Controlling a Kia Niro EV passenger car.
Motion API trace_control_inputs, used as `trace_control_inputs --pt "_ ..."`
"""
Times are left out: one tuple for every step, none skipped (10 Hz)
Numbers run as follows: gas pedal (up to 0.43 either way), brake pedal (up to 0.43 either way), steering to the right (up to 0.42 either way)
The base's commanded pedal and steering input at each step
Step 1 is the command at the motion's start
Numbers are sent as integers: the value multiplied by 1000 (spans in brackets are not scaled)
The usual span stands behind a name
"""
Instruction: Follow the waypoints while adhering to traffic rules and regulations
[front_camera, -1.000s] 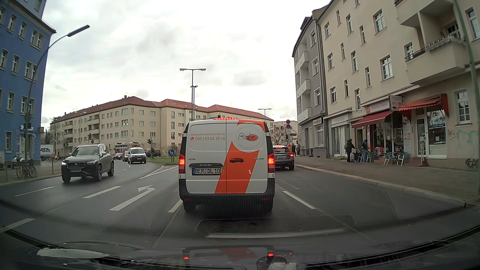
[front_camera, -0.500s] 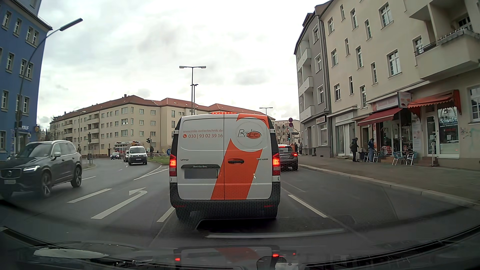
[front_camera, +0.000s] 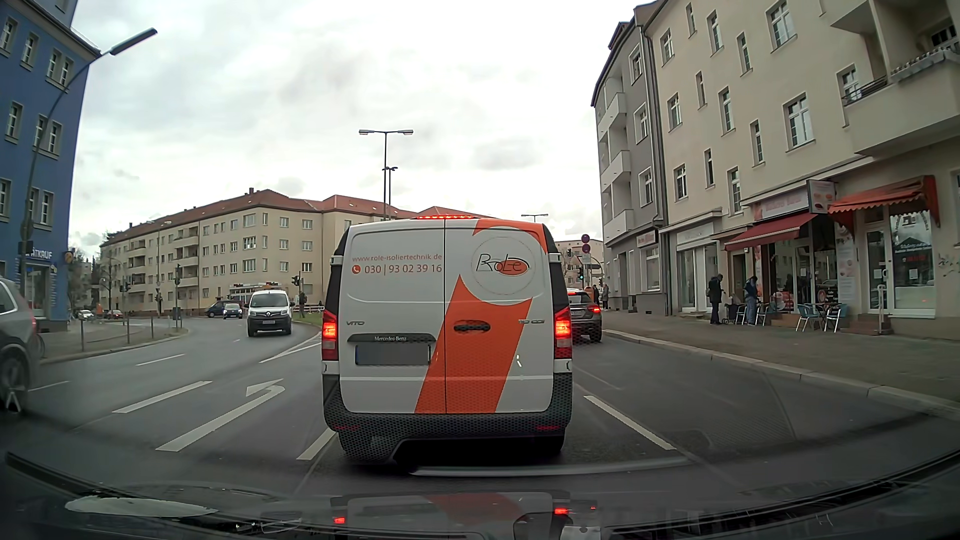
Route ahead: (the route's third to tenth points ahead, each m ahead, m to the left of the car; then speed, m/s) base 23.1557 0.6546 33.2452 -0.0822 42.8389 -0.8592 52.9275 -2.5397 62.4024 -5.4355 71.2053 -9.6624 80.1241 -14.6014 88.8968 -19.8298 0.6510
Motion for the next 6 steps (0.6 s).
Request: trace_control_inputs --pt "0 250 -26" --pt "0 250 -26" --pt "0 250 -26" --pt "0 244 -26" --pt "0 250 -27" --pt "0 244 -26"
